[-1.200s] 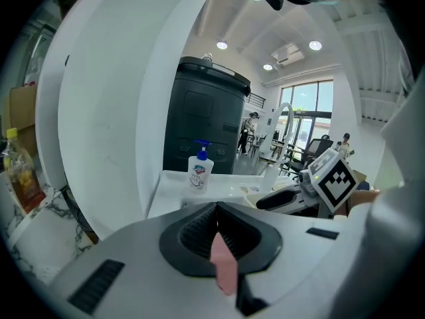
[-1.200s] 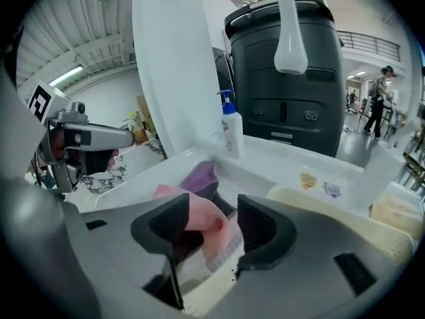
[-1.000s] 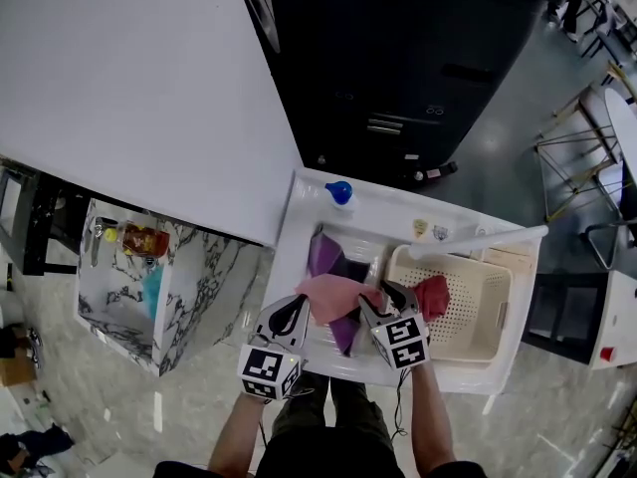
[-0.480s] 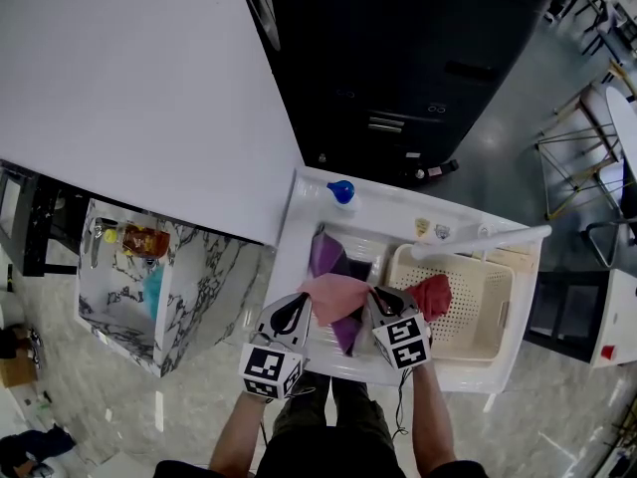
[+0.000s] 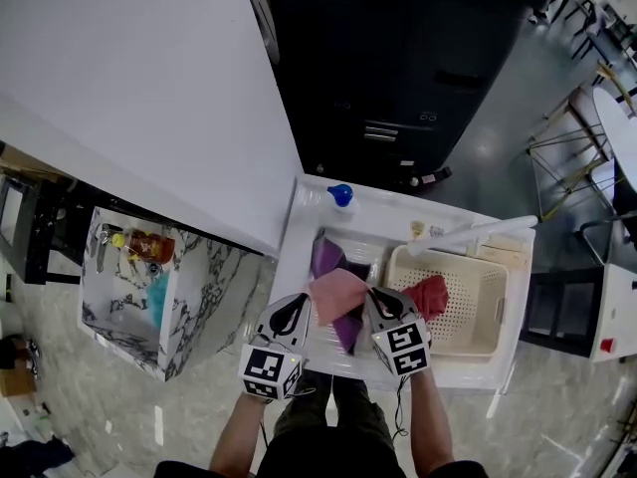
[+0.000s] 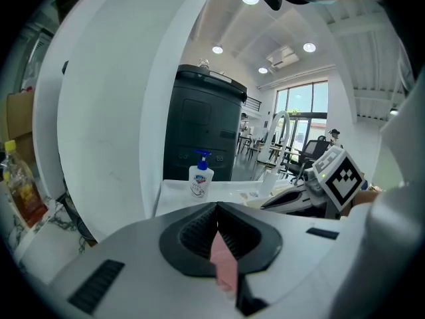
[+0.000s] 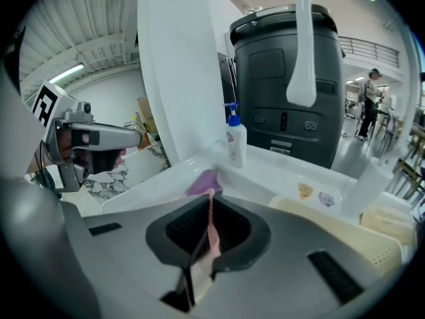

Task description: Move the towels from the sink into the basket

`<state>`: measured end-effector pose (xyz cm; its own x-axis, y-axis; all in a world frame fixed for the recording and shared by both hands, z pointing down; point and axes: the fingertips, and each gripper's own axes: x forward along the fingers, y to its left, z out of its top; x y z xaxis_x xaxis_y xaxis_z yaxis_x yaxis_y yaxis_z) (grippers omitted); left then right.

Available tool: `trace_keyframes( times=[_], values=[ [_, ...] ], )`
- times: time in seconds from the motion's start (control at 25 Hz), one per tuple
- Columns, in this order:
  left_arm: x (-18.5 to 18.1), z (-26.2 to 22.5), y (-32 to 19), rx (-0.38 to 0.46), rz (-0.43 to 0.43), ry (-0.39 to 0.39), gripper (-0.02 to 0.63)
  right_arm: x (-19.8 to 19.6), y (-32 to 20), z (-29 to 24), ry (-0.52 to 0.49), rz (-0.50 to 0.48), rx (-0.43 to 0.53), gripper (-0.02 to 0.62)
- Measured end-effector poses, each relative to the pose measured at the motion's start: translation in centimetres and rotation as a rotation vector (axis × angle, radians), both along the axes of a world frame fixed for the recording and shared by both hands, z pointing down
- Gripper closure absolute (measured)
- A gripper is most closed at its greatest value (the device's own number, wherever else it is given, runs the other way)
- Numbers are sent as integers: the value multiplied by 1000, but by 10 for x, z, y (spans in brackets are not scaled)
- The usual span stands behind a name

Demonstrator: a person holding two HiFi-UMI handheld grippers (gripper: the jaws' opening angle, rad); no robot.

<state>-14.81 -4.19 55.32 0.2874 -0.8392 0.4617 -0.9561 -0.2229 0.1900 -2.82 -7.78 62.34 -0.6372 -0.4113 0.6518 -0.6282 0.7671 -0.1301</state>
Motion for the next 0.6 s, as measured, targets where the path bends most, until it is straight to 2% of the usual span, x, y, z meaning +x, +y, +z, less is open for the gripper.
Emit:
trace_keyframes(
  times=[0.6],
  values=[
    [-4, -85, -2, 153, 77, -15, 598, 0, 3, -118, -94, 119, 211, 555]
  ],
)
